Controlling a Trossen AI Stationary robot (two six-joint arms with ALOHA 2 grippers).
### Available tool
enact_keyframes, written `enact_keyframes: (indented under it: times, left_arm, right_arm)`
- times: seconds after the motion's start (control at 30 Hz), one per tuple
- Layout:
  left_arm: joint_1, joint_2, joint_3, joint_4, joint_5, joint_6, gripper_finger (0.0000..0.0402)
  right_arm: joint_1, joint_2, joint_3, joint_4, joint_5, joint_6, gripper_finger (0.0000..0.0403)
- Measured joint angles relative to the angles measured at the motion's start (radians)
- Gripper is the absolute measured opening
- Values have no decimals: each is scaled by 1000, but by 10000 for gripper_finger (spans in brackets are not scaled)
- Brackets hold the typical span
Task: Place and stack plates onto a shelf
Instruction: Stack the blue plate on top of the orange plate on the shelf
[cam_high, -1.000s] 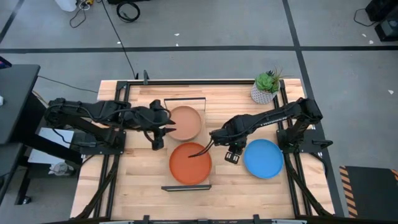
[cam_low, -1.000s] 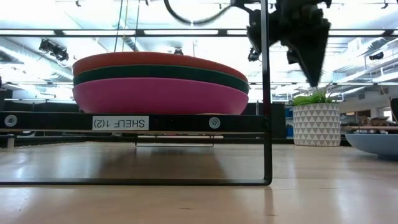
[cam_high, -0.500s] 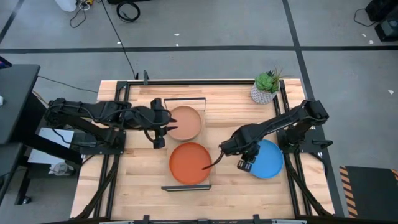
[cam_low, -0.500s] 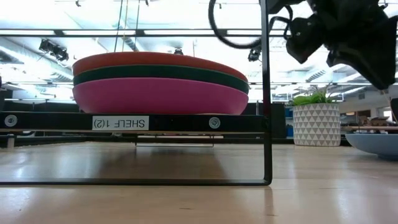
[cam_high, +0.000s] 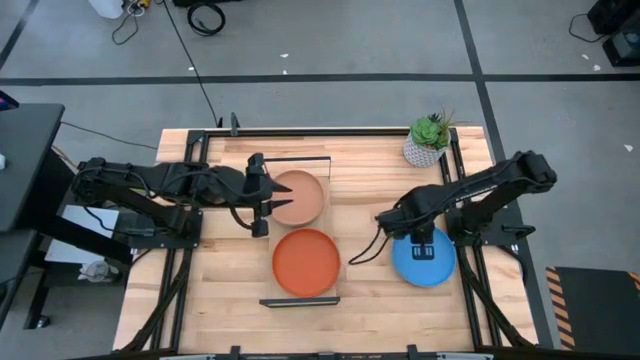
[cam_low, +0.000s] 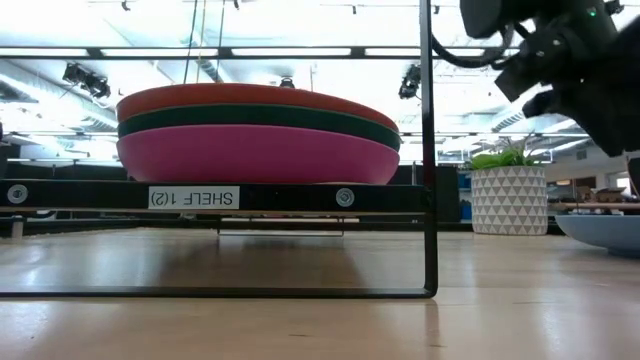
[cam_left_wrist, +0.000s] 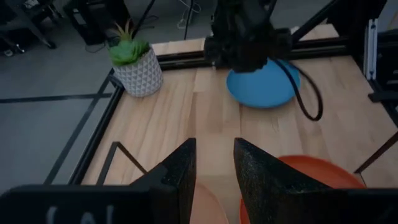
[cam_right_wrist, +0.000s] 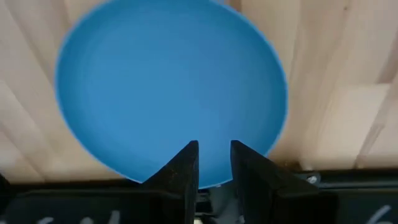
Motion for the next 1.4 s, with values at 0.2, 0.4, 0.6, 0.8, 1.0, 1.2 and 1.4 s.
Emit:
enact_keyframes:
  times: [0.2,0.4,0.6,0.8,1.0,1.2,1.4]
  left_arm:
    - [0,0,0,12,0,-14,116]
    - [-3,0,0,12,0,-138,116]
    - [-19,0,0,11,0,-203,116]
    - [-24,0,0,11,2,-275,116]
    - [-46,0,0,5,45,-347,116]
    - [-70,-2,0,-8,49,-349,116]
    - [-43,-2,0,-11,45,-342,116]
  right_arm:
    - [-53,45,-41,123,6,-260,104]
    - [-104,120,-38,189,28,-438,106]
    - [-144,188,-38,248,33,-656,105]
    - [-163,261,-38,264,33,-746,105]
    - [-164,292,-39,272,25,-792,64]
    - [-175,285,-40,265,-9,-771,15]
    - [-204,279,-34,268,-56,-654,14]
